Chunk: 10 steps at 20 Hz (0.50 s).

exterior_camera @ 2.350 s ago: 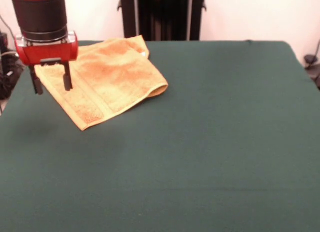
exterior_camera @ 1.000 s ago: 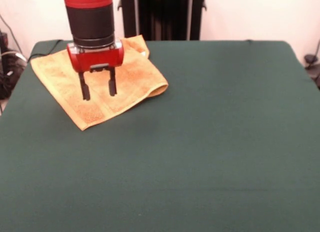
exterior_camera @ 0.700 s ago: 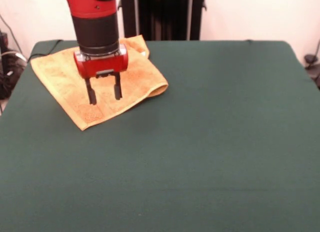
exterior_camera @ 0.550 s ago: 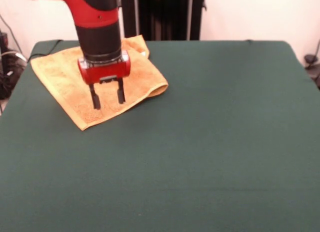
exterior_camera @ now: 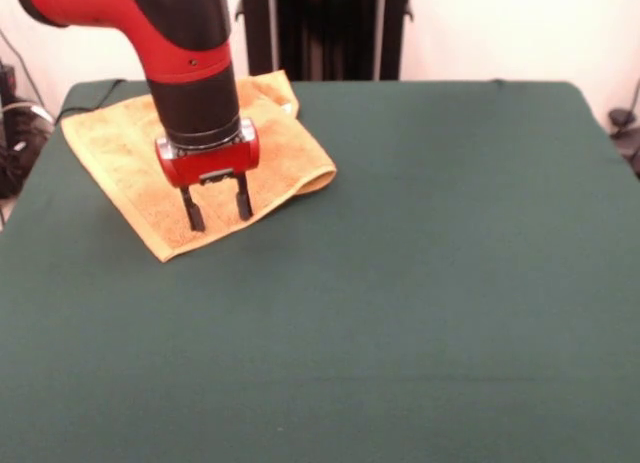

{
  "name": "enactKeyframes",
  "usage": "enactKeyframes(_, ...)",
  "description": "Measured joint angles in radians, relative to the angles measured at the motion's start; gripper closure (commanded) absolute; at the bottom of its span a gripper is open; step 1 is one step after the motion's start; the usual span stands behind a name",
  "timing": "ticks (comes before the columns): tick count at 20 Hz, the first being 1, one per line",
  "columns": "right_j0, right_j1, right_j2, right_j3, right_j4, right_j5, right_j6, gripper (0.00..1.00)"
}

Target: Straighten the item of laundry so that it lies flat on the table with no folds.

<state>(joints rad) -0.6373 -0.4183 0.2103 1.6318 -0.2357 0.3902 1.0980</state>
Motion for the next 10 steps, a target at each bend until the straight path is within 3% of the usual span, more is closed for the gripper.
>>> enactKeyframes(10, -0.002, 0.009, 0.009, -0.036, 0.000, 0.071, 0.000, 0.00)
